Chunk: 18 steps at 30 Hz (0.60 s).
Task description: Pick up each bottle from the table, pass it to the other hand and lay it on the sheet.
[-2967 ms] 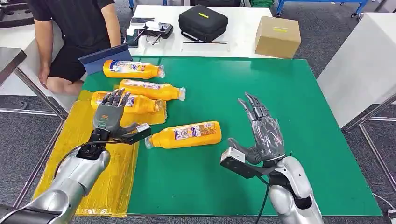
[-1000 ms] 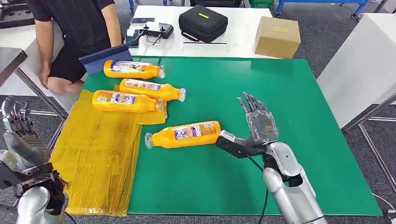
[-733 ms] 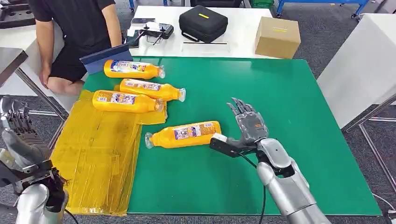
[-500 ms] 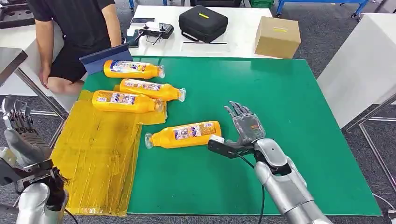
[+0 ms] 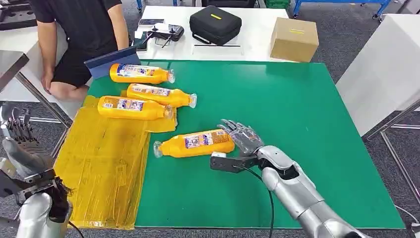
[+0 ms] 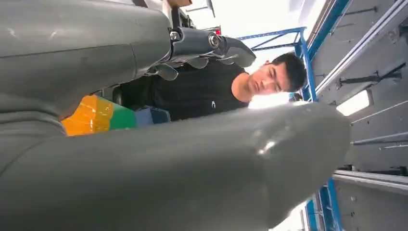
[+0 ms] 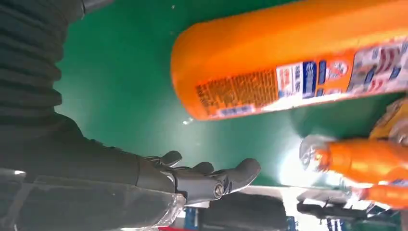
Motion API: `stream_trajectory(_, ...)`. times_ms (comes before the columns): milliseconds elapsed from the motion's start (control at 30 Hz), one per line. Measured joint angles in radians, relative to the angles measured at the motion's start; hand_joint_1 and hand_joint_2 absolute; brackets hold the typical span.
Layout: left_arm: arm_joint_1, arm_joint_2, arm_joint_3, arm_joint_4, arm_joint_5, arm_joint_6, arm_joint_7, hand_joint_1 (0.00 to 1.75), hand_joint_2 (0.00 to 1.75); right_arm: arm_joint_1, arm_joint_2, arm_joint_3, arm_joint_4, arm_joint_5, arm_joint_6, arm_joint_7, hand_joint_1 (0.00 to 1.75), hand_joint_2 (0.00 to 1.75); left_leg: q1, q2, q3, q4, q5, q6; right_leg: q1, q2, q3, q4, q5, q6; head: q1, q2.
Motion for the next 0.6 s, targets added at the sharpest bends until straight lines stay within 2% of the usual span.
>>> stream_trajectory(300,0.0,0.012,0.009,0.03,0.019,-0.005,-0.032,0.0,0.0,-0.087,0.017,0.082,0.11,-0.029,-0.024,-0.014,0.0,1.75,0.0,-0.001,0.0,0.0,0.0,0.0,0.0,0.0,0.0,0.0,0.0,0.0,0.0,0.0)
stream_trajectory(467,-0.002,0.012,0.008,0.047,0.021,0.004,-0.045,0.0,0.0,-0.147,0.044,0.127,0.2,0.012,-0.099,0.009,0.0,1.75,0.0,0.0,0.0,0.0,0.0,0.0,0.0,0.0,0.0,0.0,0.0,0.0,0.0,0.0)
stream_trajectory(600,-0.001,0.012,0.008,0.055,0.025,0.005,-0.05,0.0,0.0,-0.187,0.058,0.15,0.263,0.019,-0.117,0.01,0.0,1.75,0.0,-0.001,0.0,0.0,0.0,0.0,0.0,0.0,0.0,0.0,0.0,0.0,0.0,0.0)
